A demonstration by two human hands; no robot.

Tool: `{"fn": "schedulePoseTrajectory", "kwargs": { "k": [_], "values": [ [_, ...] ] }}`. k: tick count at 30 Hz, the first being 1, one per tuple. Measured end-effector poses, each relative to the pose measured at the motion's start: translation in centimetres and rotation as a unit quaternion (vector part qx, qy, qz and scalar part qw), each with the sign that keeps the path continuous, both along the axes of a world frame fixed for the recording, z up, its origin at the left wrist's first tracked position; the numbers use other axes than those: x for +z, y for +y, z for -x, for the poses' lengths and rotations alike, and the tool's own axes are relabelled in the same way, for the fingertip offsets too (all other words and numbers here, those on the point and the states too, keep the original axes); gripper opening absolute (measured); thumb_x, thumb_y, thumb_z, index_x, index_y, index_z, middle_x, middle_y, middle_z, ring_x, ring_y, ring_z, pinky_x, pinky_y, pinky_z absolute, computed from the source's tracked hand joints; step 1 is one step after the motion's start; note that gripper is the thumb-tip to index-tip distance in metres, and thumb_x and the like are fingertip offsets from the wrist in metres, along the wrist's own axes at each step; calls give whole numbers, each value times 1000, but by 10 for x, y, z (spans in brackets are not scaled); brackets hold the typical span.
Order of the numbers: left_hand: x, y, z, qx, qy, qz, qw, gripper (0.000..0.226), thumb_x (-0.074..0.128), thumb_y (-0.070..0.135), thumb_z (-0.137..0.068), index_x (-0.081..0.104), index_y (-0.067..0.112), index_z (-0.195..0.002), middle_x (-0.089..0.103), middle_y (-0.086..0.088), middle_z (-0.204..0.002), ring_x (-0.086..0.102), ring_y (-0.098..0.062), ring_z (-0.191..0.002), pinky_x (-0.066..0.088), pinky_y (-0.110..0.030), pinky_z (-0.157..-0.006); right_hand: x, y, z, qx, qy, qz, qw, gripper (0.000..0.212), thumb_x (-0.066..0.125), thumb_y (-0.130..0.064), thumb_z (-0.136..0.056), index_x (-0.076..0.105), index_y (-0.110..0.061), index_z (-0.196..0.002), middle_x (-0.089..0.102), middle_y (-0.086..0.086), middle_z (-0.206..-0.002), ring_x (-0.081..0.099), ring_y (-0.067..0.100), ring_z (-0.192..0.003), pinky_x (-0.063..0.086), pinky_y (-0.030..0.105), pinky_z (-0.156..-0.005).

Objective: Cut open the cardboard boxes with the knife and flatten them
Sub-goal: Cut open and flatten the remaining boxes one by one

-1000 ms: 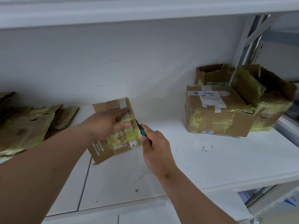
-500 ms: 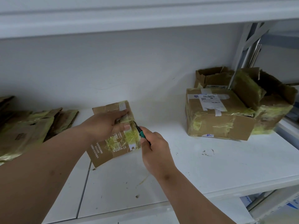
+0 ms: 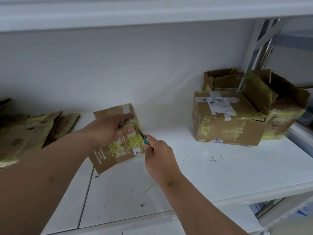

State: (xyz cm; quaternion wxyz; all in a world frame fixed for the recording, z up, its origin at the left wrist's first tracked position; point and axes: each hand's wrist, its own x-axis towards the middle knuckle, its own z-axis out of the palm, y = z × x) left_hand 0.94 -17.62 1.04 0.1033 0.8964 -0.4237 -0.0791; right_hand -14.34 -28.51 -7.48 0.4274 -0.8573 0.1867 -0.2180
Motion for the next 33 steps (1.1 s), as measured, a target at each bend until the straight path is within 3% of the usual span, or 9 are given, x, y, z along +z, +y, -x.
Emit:
{"fn": "schedulePoseTrajectory", "kwargs": {
  "k": [8, 10, 12, 15, 18, 23, 27, 31, 33],
  "values": [
    [-11, 3, -1, -1, -21, -13, 1000, 73, 41, 65, -89, 21, 38, -153, 29, 2, -159, 31, -21, -144, 31, -34, -112, -6, 5, 5, -13, 60, 24, 998, 35, 37, -13, -100, 56, -23, -127, 54, 5, -81, 46, 14, -62, 29, 21, -50],
    [-14, 4, 0, 4, -30, -13, 999, 72, 41, 65, -90, 21, 38, -153, 30, 1, -158, 35, -21, -141, 33, -33, -109, -7, 6, 8, -18, 109, 35, 993, 26, 36, -9, -95, 57, -21, -105, 52, 5, -79, 46, 17, -62, 30, 25, -49],
    [-11, 4, -1, 19, -31, 6, 999, 69, 43, 62, -92, 25, 36, -153, 40, 1, -152, 43, -20, -135, 36, -29, -102, -7, 7, 14, -21, 176, 32, 984, 18, 35, -5, -86, 43, -19, -79, 47, 3, -76, 42, 19, -62, 29, 27, -49],
    [-5, 3, -5, 19, -26, 7, 999, 64, 46, 57, -94, 30, 33, -151, 47, 2, -147, 46, -19, -131, 35, -25, -94, -5, 5, 17, -8, 215, 15, 976, 19, 35, -4, -82, 36, -19, -69, 47, -1, -71, 40, 18, -60, 29, 28, -50],
    [-6, 7, -5, 12, -16, 6, 1000, 63, 47, 56, -94, 28, 36, -151, 43, 2, -150, 45, -19, -132, 34, -24, -93, 0, 3, 18, 0, 229, 2, 973, 19, 35, -6, -84, 45, -19, -75, 50, -3, -73, 46, 17, -64, 35, 28, -55],
    [-1, 25, -6, -20, 14, -45, 999, 60, 34, 65, -91, 7, 59, -144, 18, 5, -159, 34, -19, -140, 31, -30, -107, -5, -4, 16, -24, 206, -35, 978, 21, 37, -14, -90, 52, -19, -76, 57, 2, -76, 55, 25, -73, 42, 33, -60],
    [-2, 34, 3, -26, 26, -74, 997, 53, 54, 58, -89, 30, 60, -137, 21, 6, -152, 39, -16, -132, 34, -23, -104, 0, -9, 11, -61, 119, -177, 975, 23, 38, -11, -93, 61, -7, -92, 62, 13, -78, 56, 27, -64, 50, 41, -61],
    [-2, 32, 10, 17, 59, 0, 998, 39, 63, 58, -83, 50, 47, -118, 32, 10, -132, 47, -11, -113, 39, -25, -96, -1, -3, 4, -19, 150, -149, 977, 18, 41, -16, -96, 59, -15, -94, 67, 13, -90, 62, 30, -78, 56, 47, -78],
    [-3, 34, 12, 22, 63, 27, 997, 36, 69, 43, -84, 52, 43, -116, 36, 7, -130, 51, -12, -109, 44, -27, -93, -2, 1, 4, -7, 161, -164, 973, 20, 40, -11, -95, 60, -13, -98, 67, 12, -86, 64, 30, -75, 57, 41, -73]
  ]
}}
